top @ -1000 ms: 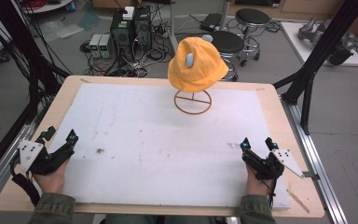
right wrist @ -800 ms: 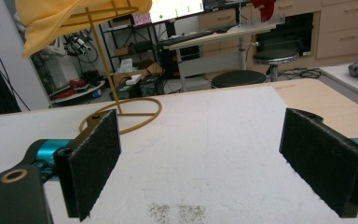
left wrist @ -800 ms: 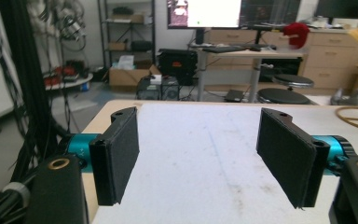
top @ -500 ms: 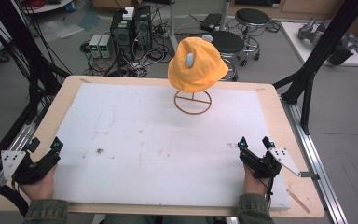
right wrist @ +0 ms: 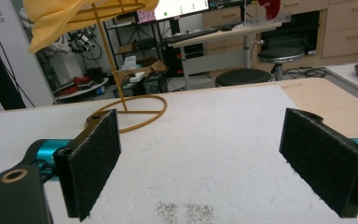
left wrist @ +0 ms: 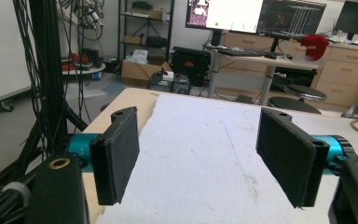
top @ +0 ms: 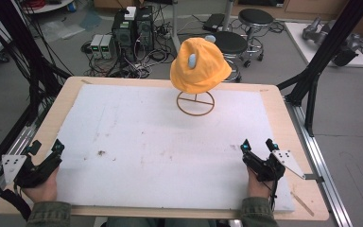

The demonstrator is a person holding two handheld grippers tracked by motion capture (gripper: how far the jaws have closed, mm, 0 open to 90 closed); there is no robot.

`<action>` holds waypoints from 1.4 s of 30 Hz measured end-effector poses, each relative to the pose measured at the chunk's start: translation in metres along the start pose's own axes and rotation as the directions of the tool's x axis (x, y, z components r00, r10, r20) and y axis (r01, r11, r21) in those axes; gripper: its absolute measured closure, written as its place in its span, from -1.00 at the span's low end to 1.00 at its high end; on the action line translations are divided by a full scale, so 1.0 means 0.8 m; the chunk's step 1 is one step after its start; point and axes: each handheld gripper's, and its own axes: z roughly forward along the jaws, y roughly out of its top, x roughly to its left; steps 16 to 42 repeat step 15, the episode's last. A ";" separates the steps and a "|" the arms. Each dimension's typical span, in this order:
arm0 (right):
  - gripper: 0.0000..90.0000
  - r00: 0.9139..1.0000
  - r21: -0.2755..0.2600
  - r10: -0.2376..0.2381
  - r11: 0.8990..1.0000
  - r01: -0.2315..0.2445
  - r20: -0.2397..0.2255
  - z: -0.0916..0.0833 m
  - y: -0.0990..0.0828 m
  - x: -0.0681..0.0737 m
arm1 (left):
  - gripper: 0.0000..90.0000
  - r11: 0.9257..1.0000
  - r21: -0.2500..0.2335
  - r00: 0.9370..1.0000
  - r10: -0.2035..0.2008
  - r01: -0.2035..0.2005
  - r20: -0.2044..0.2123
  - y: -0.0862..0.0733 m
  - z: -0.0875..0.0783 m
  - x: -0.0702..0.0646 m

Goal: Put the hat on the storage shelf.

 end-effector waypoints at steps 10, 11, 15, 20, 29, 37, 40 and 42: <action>-0.75 1.000 0.007 0.001 1.000 -0.002 0.001 0.002 -0.001 0.000 | -0.33 1.000 0.004 1.000 -0.013 0.013 0.000 -0.001 0.000 0.002; -0.75 1.000 0.008 0.002 1.000 -0.002 0.002 0.003 -0.001 0.000 | -0.33 1.000 0.005 1.000 -0.011 0.011 -0.001 -0.001 0.000 0.002; -0.75 1.000 0.003 0.002 1.000 -0.002 0.002 0.002 -0.001 0.001 | -0.33 1.000 0.010 1.000 -0.005 0.005 -0.001 -0.002 0.001 0.002; -0.75 1.000 0.003 0.002 1.000 -0.002 0.002 0.002 -0.001 0.001 | -0.33 1.000 0.010 1.000 -0.005 0.005 -0.001 -0.002 0.001 0.002; -0.75 1.000 0.003 0.002 1.000 -0.002 0.002 0.002 -0.001 0.001 | -0.33 1.000 0.010 1.000 -0.005 0.005 -0.001 -0.002 0.001 0.002; -0.75 1.000 0.003 0.002 1.000 -0.002 0.002 0.002 -0.001 0.001 | -0.33 1.000 0.010 1.000 -0.005 0.005 -0.001 -0.002 0.001 0.002; -0.75 1.000 0.003 0.002 1.000 -0.002 0.002 0.002 -0.001 0.001 | -0.33 1.000 0.010 1.000 -0.005 0.005 -0.001 -0.002 0.001 0.002; -0.75 1.000 0.003 0.002 1.000 -0.002 0.002 0.002 -0.001 0.001 | -0.33 1.000 0.010 1.000 -0.005 0.005 -0.001 -0.002 0.001 0.002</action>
